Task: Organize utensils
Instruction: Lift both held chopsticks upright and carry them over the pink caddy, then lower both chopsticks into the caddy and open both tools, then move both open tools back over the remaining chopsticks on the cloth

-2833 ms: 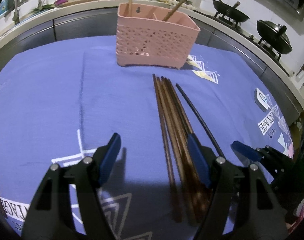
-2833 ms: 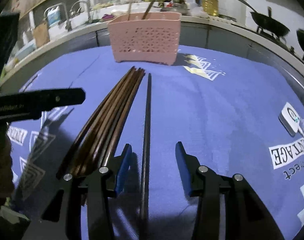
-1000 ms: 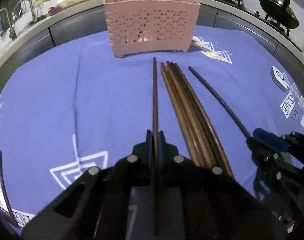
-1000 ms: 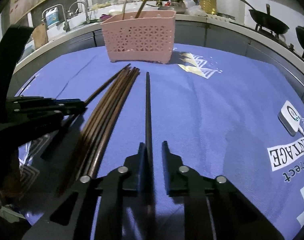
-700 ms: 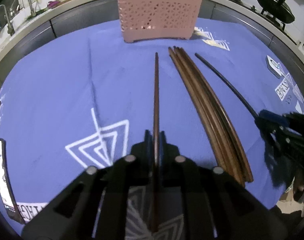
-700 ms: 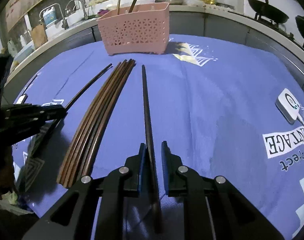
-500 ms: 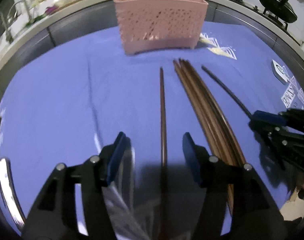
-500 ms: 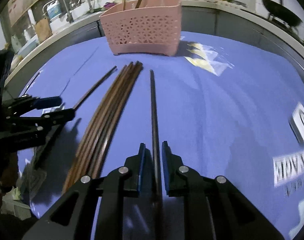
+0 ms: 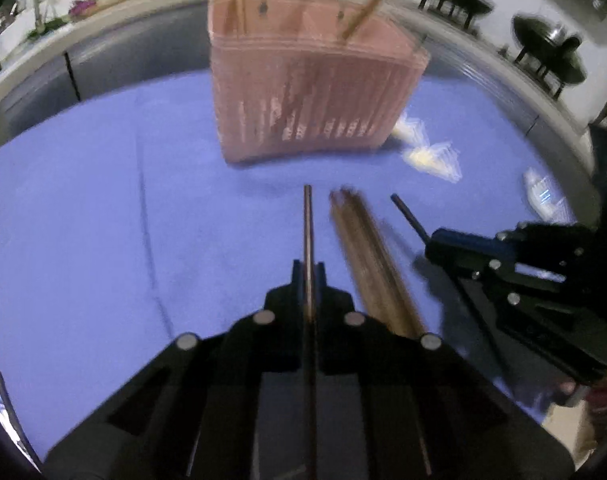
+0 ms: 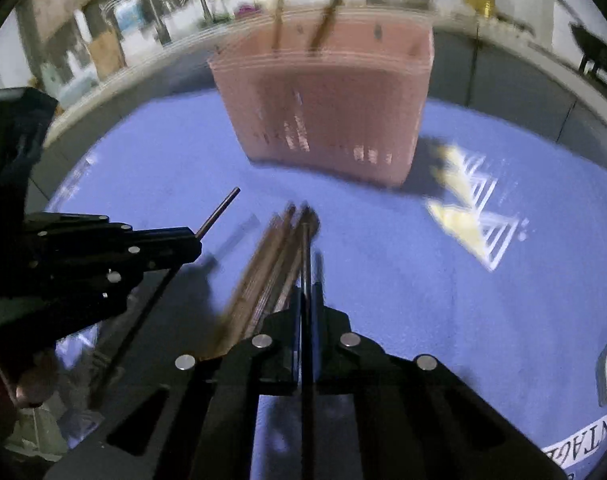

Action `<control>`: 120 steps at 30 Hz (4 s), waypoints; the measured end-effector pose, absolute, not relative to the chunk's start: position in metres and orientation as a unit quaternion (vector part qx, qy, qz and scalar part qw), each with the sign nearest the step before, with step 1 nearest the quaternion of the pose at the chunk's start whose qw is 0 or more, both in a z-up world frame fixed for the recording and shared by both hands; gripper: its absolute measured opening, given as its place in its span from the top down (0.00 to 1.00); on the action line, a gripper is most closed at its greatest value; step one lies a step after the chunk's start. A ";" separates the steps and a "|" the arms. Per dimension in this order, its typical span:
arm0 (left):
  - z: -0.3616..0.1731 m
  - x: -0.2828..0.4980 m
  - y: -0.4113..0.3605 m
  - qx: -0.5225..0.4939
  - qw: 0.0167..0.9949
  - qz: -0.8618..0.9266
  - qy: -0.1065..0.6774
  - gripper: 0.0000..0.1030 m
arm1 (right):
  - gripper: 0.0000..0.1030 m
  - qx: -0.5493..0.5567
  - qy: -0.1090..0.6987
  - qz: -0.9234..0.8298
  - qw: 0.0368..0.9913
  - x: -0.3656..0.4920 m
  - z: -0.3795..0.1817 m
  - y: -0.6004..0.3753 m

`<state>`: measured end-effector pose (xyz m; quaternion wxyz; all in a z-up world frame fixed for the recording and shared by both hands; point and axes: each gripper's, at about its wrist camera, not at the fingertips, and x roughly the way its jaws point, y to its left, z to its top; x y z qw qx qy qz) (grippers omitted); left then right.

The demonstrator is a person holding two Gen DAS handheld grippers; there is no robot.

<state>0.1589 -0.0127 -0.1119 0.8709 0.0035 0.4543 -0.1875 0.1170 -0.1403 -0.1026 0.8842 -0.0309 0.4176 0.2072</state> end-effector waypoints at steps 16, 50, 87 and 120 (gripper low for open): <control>-0.008 0.074 0.021 -0.038 0.922 -0.239 0.303 0.96 | 0.95 0.011 0.197 0.193 0.961 0.034 0.000 -0.162; -0.001 0.061 0.027 -0.051 0.927 -0.246 0.277 0.96 | 0.95 -0.001 0.143 0.173 0.975 0.021 0.027 -0.141; 0.072 0.238 -0.005 -0.018 0.954 -0.154 0.256 0.96 | 0.95 0.034 0.137 0.182 0.973 0.213 0.059 -0.118; 0.019 0.064 0.045 -0.060 0.981 -0.041 0.181 0.29 | 0.29 0.111 0.229 0.091 0.963 0.024 -0.056 -0.171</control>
